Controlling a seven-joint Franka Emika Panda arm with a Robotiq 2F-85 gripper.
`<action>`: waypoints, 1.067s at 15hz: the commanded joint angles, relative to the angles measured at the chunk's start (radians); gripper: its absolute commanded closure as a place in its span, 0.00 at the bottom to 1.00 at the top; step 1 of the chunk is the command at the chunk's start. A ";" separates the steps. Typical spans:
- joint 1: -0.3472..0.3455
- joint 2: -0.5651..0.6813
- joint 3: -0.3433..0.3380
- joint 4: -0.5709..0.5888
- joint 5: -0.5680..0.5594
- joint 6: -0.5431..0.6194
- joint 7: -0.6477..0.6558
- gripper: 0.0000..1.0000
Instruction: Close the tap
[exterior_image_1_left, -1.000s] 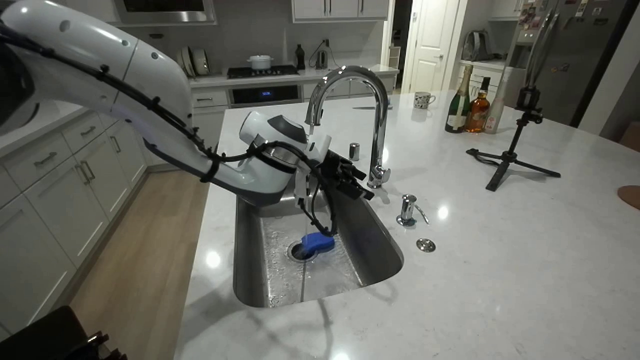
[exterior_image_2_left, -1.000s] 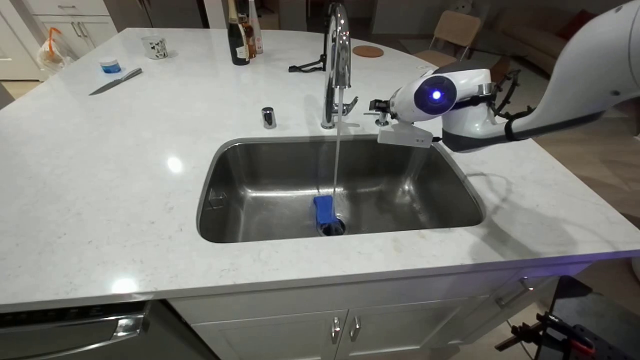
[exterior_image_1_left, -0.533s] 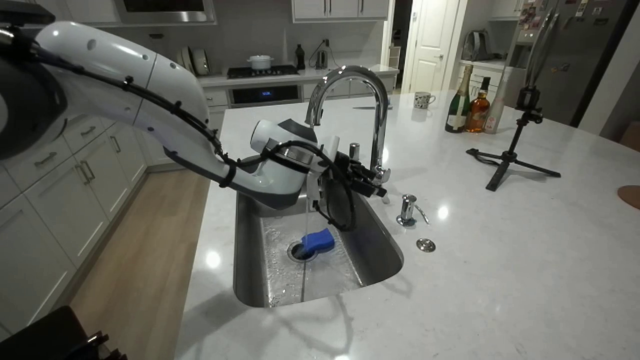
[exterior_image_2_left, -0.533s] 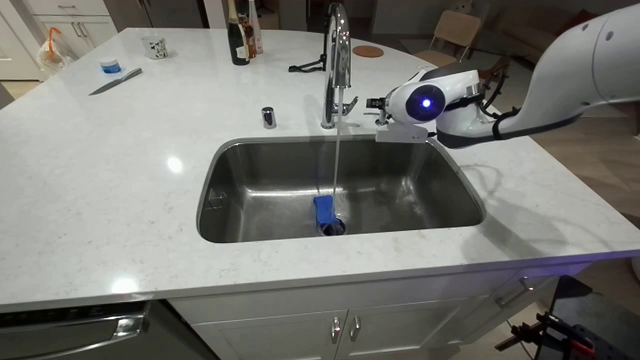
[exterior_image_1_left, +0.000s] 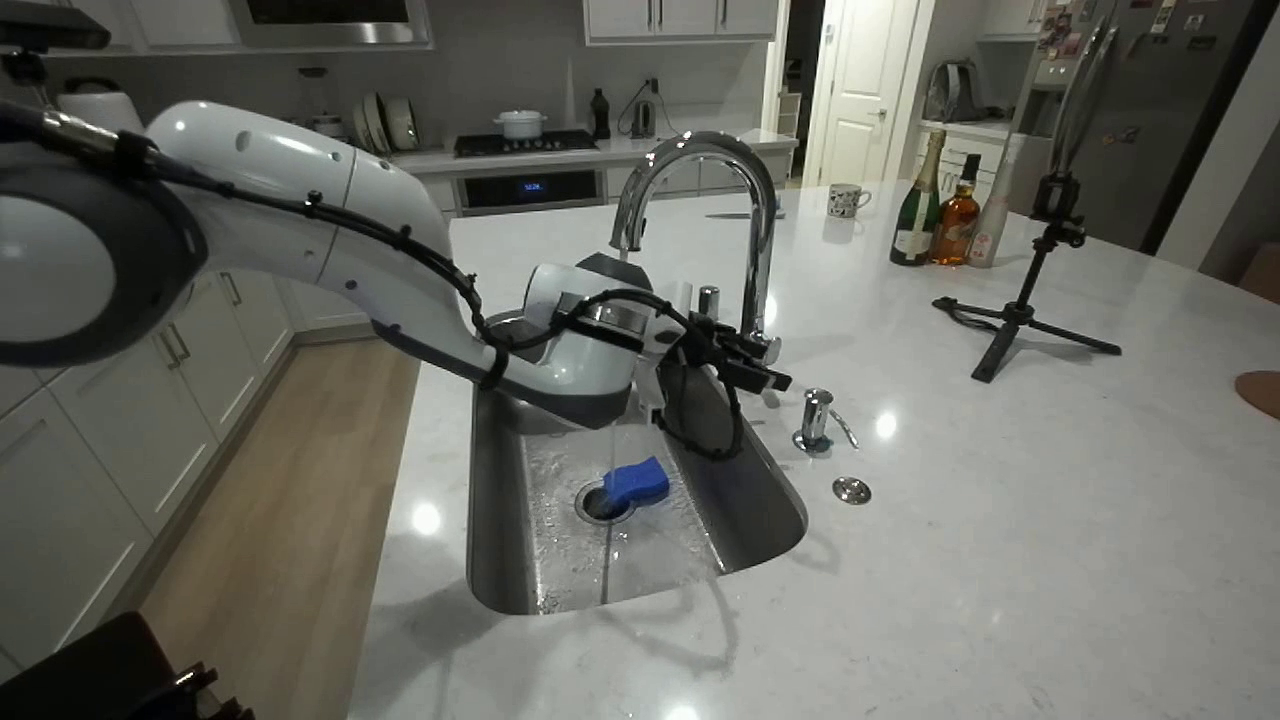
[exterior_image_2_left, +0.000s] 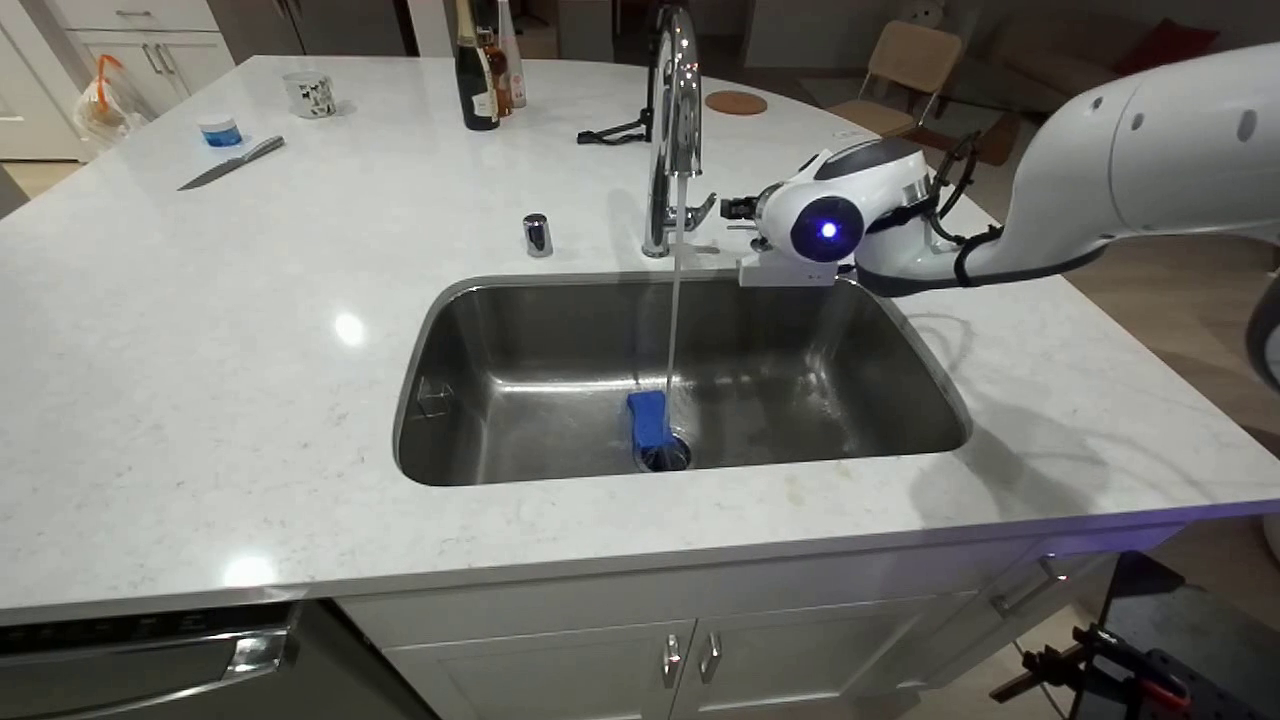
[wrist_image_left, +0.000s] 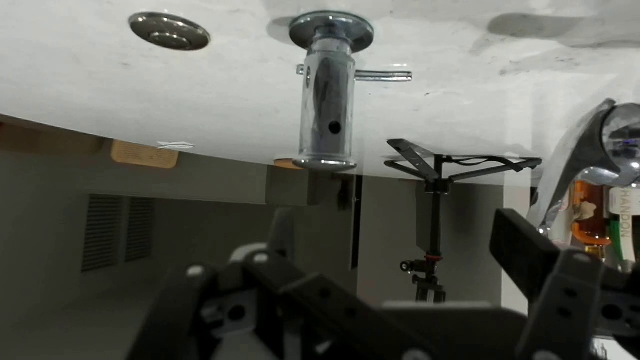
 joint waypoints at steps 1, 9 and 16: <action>-0.014 0.086 -0.018 0.128 -0.064 0.035 0.084 0.00; -0.092 0.197 0.015 0.299 -0.028 0.063 0.048 0.25; -0.162 0.286 0.058 0.440 0.006 0.105 0.020 0.73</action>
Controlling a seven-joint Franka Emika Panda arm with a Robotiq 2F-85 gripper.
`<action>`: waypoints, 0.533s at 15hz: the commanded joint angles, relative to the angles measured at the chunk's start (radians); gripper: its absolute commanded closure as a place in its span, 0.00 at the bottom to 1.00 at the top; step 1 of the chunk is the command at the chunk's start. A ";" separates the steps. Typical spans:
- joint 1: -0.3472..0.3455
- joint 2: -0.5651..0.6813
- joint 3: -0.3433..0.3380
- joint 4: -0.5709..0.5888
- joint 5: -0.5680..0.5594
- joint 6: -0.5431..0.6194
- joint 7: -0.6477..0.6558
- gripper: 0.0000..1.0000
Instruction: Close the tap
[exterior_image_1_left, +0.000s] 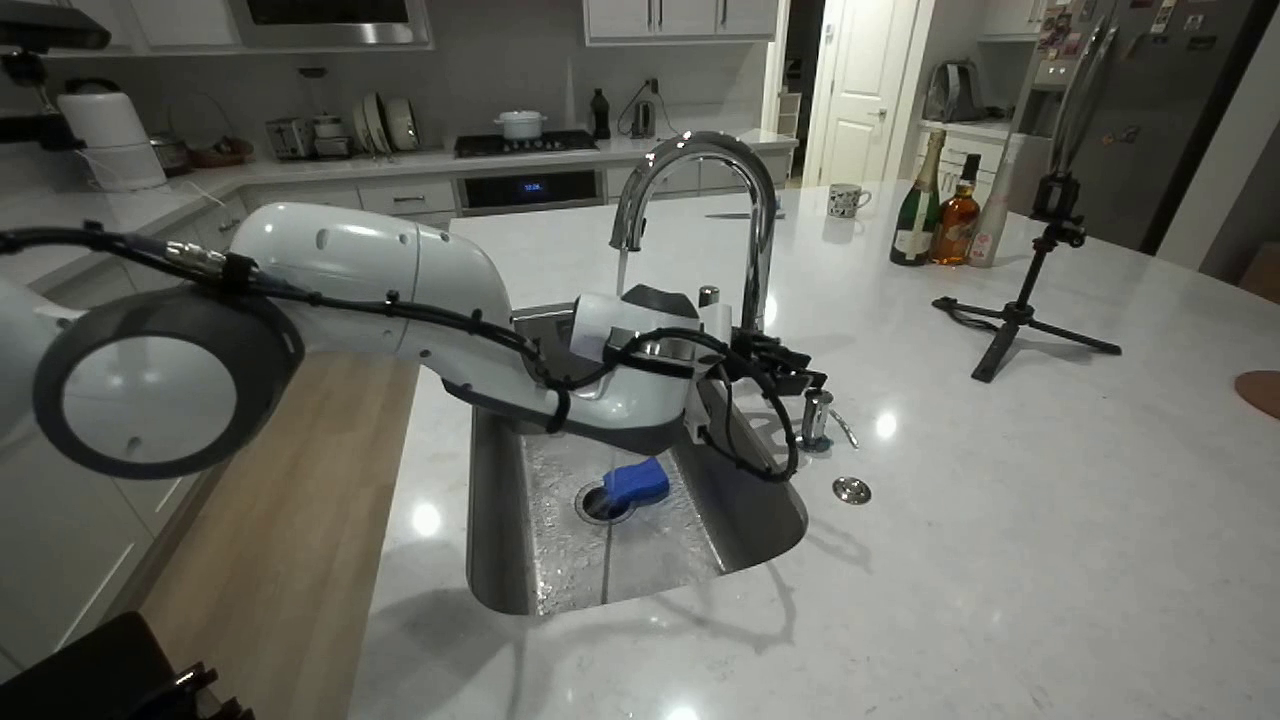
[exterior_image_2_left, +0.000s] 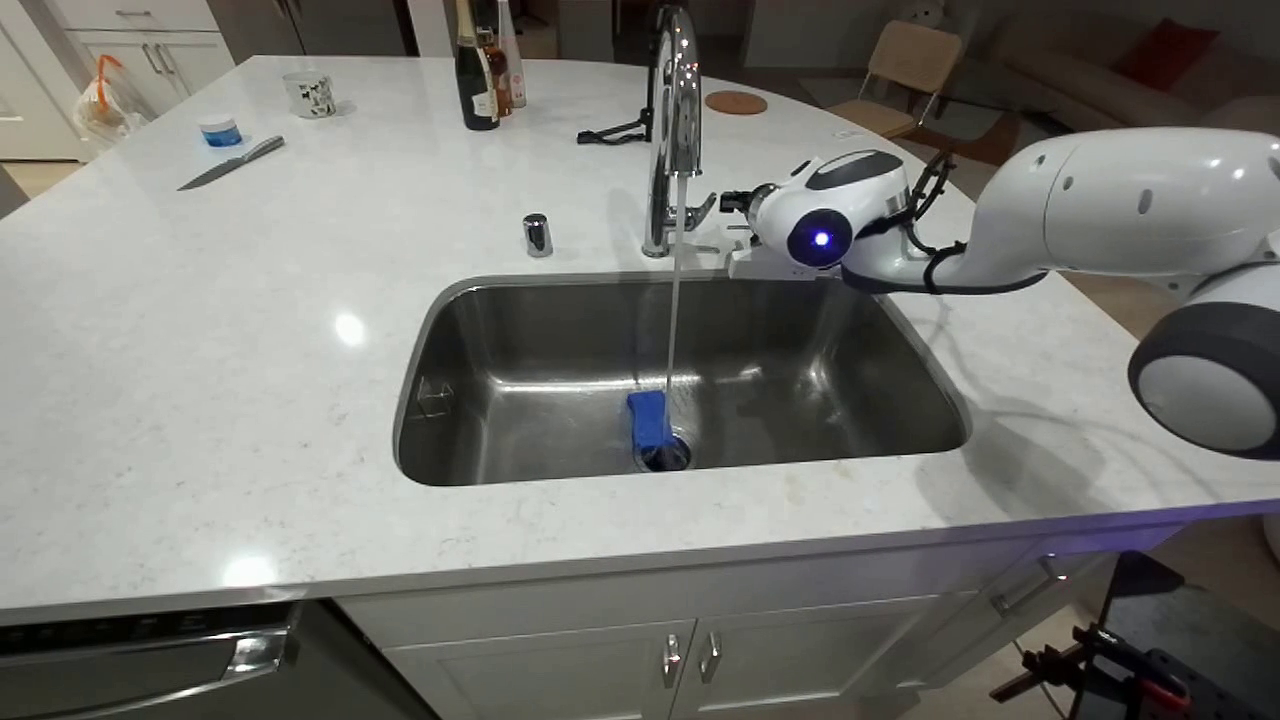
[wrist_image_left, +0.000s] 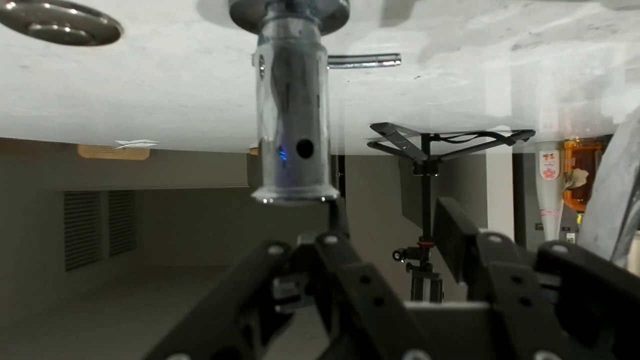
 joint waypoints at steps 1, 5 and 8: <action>-0.039 0.065 0.028 0.111 0.022 0.035 -0.030 0.80; -0.044 0.102 0.052 0.168 0.014 0.042 -0.033 1.00; -0.038 0.121 0.064 0.203 0.007 0.049 -0.031 1.00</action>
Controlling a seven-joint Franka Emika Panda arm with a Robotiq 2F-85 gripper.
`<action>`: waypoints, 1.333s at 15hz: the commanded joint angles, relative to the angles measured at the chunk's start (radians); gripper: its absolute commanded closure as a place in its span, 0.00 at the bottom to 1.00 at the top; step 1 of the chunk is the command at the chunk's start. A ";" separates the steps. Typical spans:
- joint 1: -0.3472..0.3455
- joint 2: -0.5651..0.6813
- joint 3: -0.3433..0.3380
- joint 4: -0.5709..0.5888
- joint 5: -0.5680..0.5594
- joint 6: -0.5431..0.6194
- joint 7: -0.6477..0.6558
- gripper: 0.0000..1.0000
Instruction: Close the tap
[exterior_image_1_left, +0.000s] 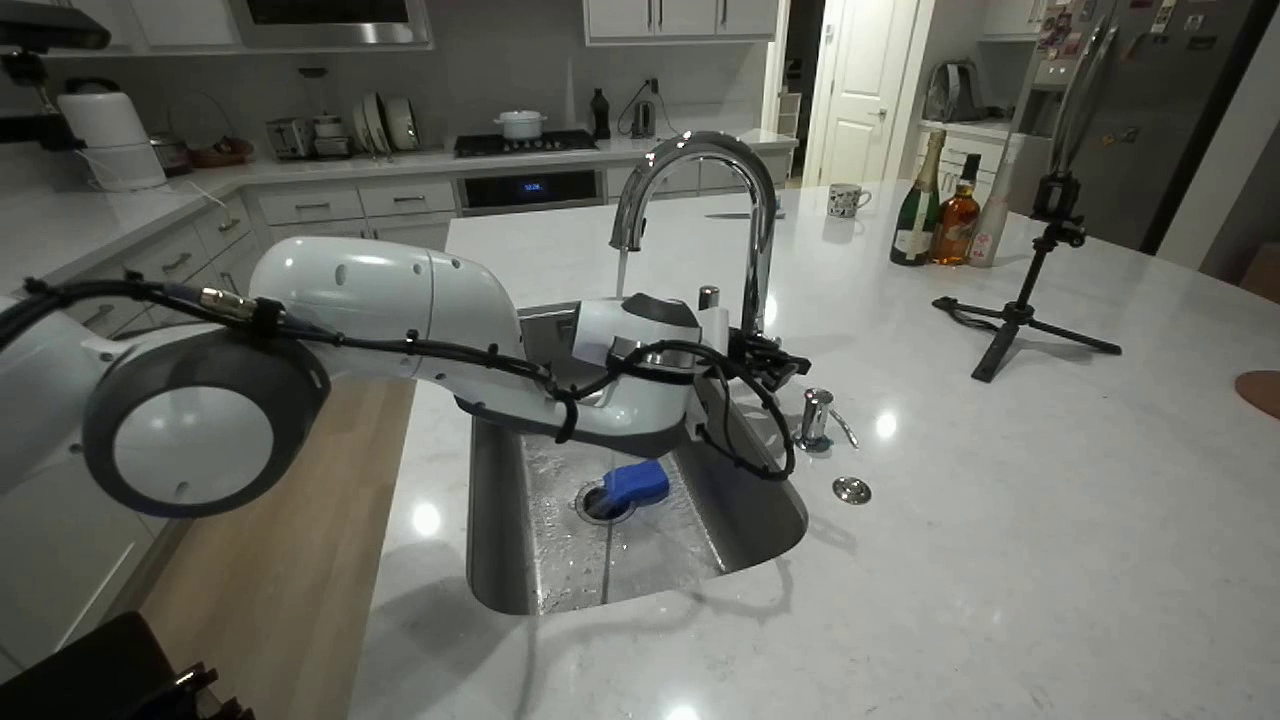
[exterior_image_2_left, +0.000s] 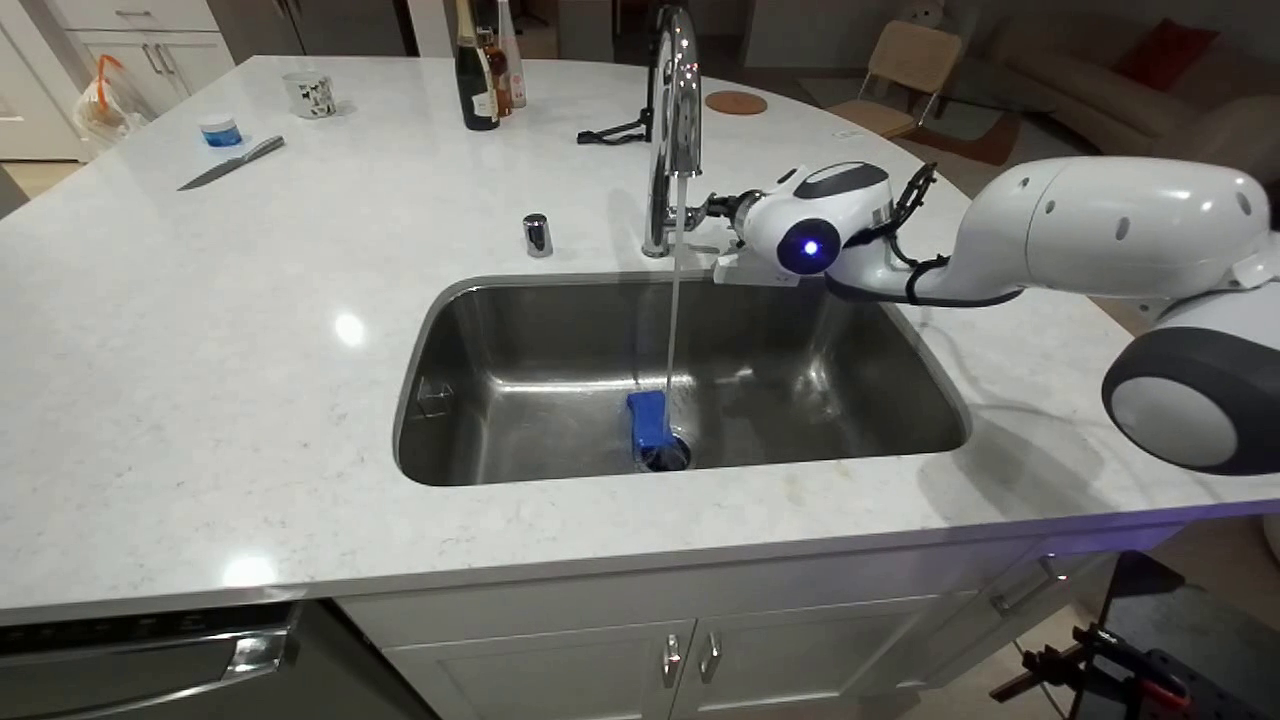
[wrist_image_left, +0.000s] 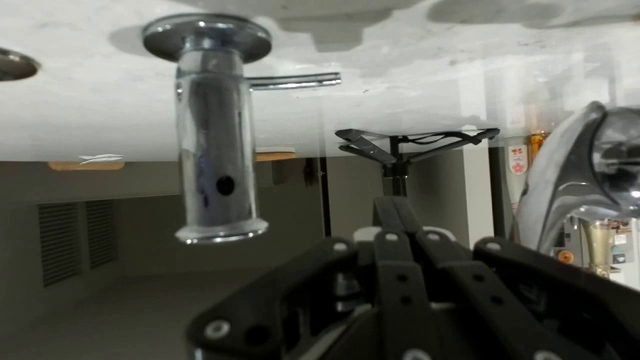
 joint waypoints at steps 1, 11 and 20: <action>-0.009 0.044 0.016 0.090 -0.002 0.039 -0.023 1.00; 0.002 0.073 0.020 0.154 -0.011 0.095 -0.025 1.00; 0.017 0.074 0.021 0.160 -0.020 0.095 -0.026 1.00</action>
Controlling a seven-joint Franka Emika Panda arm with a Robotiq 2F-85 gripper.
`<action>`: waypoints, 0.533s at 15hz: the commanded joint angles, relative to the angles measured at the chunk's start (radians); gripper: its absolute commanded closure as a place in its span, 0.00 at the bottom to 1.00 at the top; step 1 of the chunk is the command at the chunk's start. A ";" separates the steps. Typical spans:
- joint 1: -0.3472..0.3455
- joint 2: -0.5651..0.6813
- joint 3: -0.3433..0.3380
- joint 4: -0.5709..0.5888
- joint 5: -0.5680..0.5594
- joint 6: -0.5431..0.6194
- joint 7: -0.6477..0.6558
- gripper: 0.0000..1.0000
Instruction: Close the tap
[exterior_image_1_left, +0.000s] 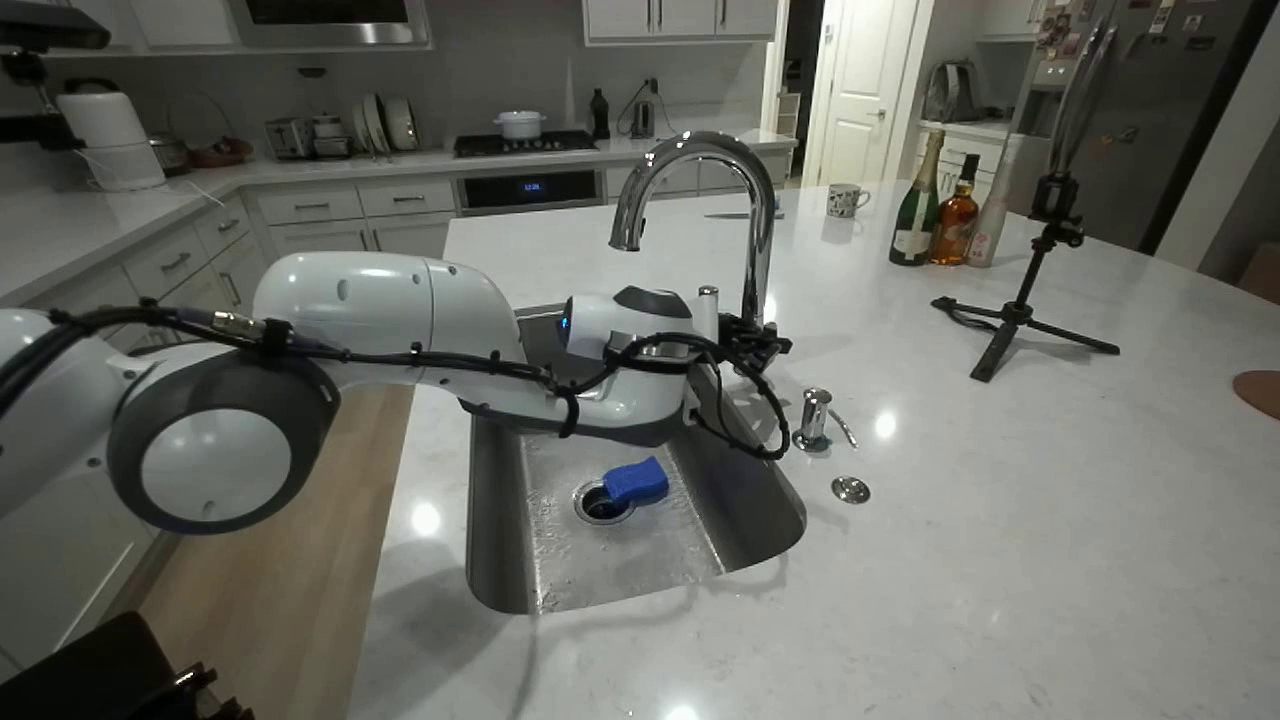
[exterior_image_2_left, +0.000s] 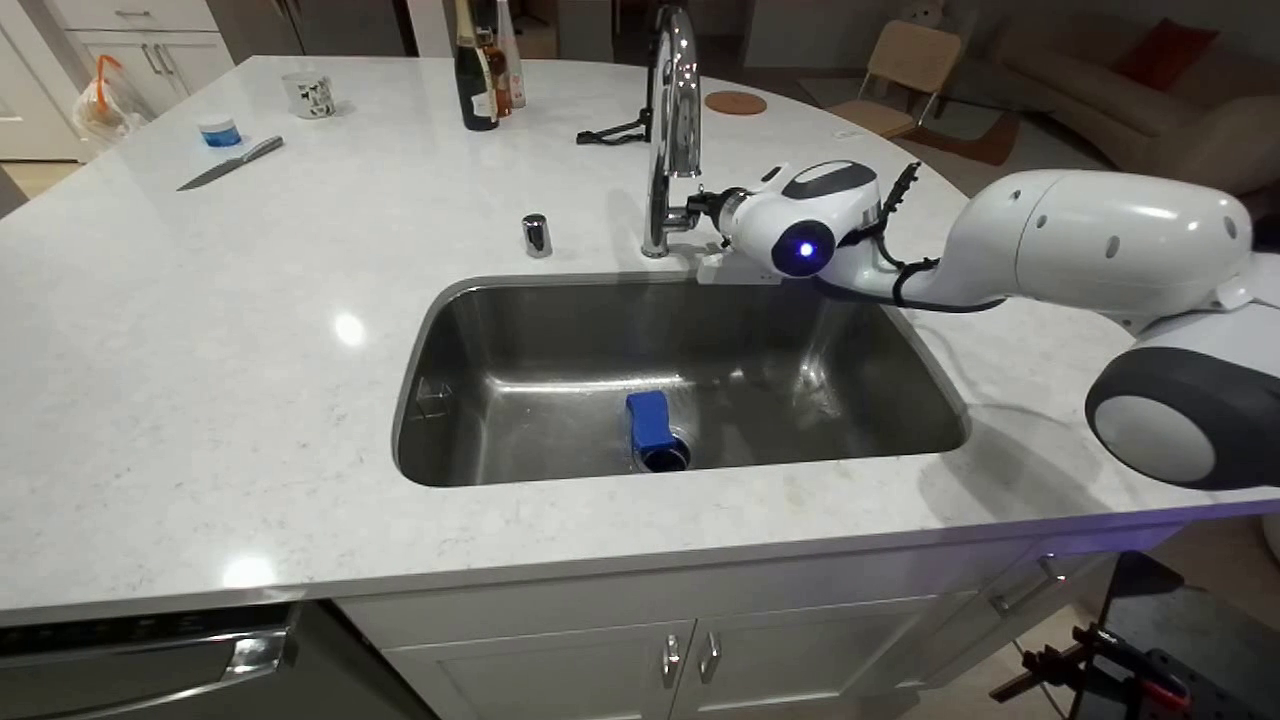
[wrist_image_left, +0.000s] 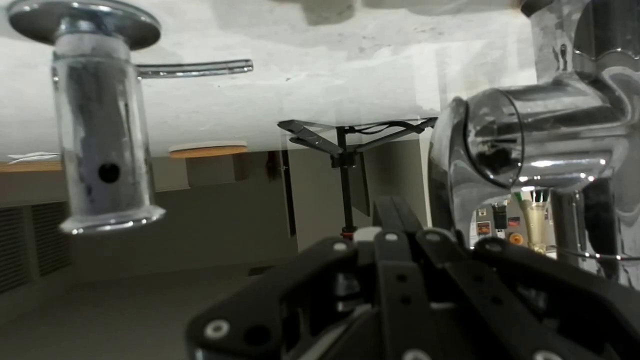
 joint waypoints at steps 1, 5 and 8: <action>0.014 -0.004 0.021 0.006 0.006 0.034 -0.051 1.00; -0.005 -0.108 0.082 -0.156 0.094 0.028 -0.236 1.00; -0.030 -0.186 0.144 -0.263 0.172 0.010 -0.392 1.00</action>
